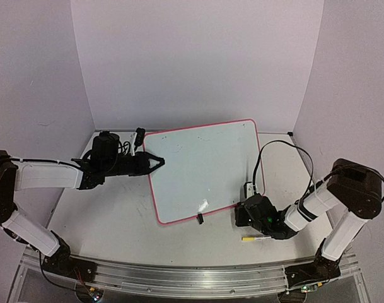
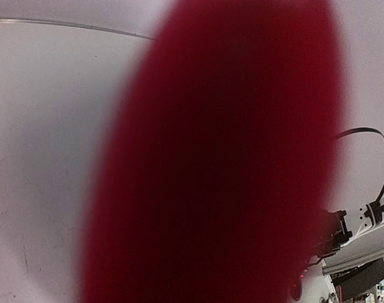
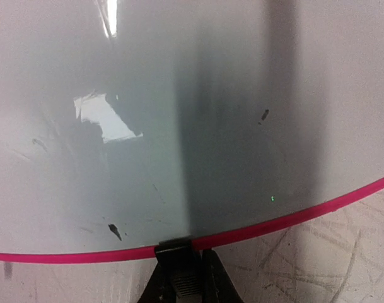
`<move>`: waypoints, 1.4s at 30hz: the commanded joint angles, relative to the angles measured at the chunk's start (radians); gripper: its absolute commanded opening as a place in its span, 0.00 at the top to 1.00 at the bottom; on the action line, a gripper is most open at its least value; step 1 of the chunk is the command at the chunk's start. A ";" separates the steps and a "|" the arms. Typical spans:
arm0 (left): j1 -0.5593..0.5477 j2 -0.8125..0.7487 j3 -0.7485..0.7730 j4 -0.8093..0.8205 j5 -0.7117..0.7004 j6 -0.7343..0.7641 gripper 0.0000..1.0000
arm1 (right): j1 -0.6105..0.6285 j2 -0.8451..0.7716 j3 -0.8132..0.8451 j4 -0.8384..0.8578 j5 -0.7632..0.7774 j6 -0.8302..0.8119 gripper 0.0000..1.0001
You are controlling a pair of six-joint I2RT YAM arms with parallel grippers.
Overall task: Write a sentence on the whiteboard
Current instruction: Pick up the whiteboard marker from the corner of the board.
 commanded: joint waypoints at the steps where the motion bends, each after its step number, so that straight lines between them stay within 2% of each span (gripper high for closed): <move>1: -0.003 0.070 0.028 0.022 -0.035 0.047 0.77 | -0.015 0.055 0.053 -0.032 0.056 0.071 1.00; 15: -0.014 0.172 -0.103 0.322 0.001 -0.010 0.87 | -0.007 0.009 0.057 -0.072 0.105 0.075 1.00; 20: -0.016 0.163 -0.157 0.369 -0.029 -0.047 0.80 | 0.009 -0.039 0.096 -0.207 0.084 0.087 0.61; 23: -0.016 0.155 -0.178 0.369 -0.050 -0.051 0.72 | 0.028 -0.077 0.131 -0.361 0.053 0.116 0.45; 31: -0.018 0.145 -0.200 0.369 -0.037 -0.056 0.55 | 0.104 -0.253 0.189 -0.735 -0.028 0.228 0.25; 37: -0.018 0.058 -0.247 0.363 -0.068 -0.057 0.30 | 0.105 -0.476 0.174 -0.935 -0.147 0.409 0.20; 38: -0.018 0.042 -0.254 0.358 -0.078 -0.058 0.19 | 0.104 -0.527 0.162 -0.944 -0.170 0.446 0.19; 40: -0.018 0.020 -0.260 0.343 -0.084 -0.061 0.07 | 0.105 -0.616 0.151 -0.984 -0.204 0.569 0.17; 42: -0.017 -0.007 -0.264 0.326 -0.086 -0.063 0.01 | 0.105 -0.690 0.138 -1.047 -0.205 0.731 0.14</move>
